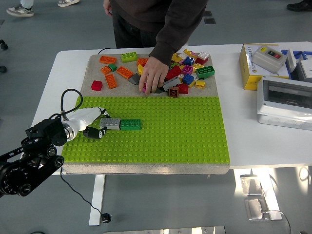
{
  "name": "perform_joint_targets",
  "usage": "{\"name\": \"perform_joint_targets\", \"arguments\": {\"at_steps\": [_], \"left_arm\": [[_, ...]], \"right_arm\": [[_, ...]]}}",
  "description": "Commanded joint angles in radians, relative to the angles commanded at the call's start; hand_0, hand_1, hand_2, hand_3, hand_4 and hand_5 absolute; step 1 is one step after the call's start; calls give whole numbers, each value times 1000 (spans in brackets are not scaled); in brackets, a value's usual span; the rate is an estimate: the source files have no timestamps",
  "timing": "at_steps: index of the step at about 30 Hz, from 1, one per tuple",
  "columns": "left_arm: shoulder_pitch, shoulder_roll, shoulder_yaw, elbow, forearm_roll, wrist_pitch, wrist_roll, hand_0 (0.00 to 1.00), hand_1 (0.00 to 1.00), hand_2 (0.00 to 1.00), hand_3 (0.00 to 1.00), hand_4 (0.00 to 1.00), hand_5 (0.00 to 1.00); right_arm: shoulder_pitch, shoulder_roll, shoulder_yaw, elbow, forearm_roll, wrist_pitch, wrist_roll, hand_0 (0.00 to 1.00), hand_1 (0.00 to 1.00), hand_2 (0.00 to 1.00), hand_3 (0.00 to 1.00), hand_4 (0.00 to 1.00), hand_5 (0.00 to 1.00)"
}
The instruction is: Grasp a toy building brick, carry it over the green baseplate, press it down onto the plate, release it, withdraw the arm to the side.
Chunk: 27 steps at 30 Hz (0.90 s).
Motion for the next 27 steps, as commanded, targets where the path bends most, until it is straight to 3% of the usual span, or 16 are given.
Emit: {"name": "perform_joint_targets", "arguments": {"at_steps": [22,23,27], "left_arm": [[3,-6,7,6,3,11,-4,998,959,949,506,434,167],[3,-7,7,6,3,11,-4,998,959,951,557,409,157],[4,-7,4,6,2,11,-5,998,959,951,557,409,157]], "right_arm": [[1,0,-4,0,7,-2,3,641,568,623,761,417,998],[1,0,-4,0,7,-2,3,642,567,624,761,419,998],[2,0,-4,0,7,-2,2,642,567,624,761,419,998]]}}
